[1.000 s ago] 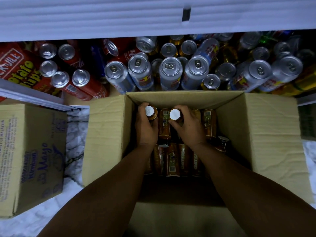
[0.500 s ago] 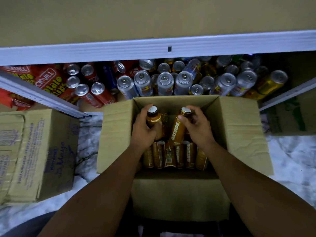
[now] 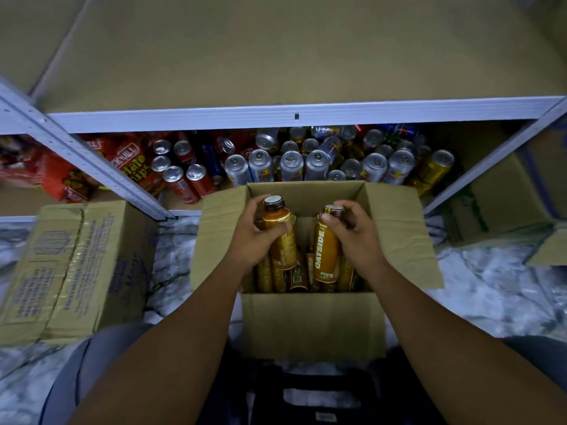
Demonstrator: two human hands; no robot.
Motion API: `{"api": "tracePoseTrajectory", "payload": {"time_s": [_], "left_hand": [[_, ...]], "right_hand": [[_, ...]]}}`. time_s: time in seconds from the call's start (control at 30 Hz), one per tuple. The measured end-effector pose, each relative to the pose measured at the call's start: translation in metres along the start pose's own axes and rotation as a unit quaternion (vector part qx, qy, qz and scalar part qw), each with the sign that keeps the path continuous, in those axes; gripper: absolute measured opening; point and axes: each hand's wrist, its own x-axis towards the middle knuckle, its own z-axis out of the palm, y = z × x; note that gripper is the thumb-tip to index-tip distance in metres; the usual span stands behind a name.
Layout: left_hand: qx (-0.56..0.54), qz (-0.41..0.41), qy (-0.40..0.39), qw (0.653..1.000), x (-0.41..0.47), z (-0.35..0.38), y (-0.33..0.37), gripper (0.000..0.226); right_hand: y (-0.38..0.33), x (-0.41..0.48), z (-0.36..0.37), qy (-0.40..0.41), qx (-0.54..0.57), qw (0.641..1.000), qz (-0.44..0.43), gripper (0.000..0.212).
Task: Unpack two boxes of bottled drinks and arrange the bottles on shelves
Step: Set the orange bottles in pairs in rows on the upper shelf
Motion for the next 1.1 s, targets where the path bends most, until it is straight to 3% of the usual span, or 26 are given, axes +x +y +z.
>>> {"api": "tracePoseTrajectory", "payload": {"time_s": [0.1,0.3,0.5,0.67,0.77,1.1], "left_hand": [[-0.015,-0.008,-0.002,1.0,-0.005,0.0,0.004,0.066],[-0.033,-0.039,-0.02,0.998,0.008,0.001,0.01,0.071],[-0.06,-0.063,-0.023,0.996,0.0,-0.003,0.068,0.069],[-0.063,-0.073,-0.039,0.995,-0.046,-0.018,0.176,0.067],[-0.06,-0.062,-0.049,0.995,-0.078,-0.031,0.259,0.063],[-0.024,0.026,-0.056,0.998,-0.152,-0.067,0.503,0.066]], "right_hand": [[-0.008,-0.006,-0.003,-0.01,0.004,1.0,0.004,0.04],[-0.024,0.007,-0.002,-0.02,0.005,1.0,0.003,0.056],[-0.085,0.008,-0.009,-0.013,0.022,1.0,0.002,0.042],[-0.189,-0.031,-0.024,0.006,0.048,0.999,0.02,0.056],[-0.27,-0.063,-0.033,0.01,0.043,0.999,0.018,0.05],[-0.525,-0.133,-0.073,0.015,0.025,0.997,-0.069,0.055]]}}
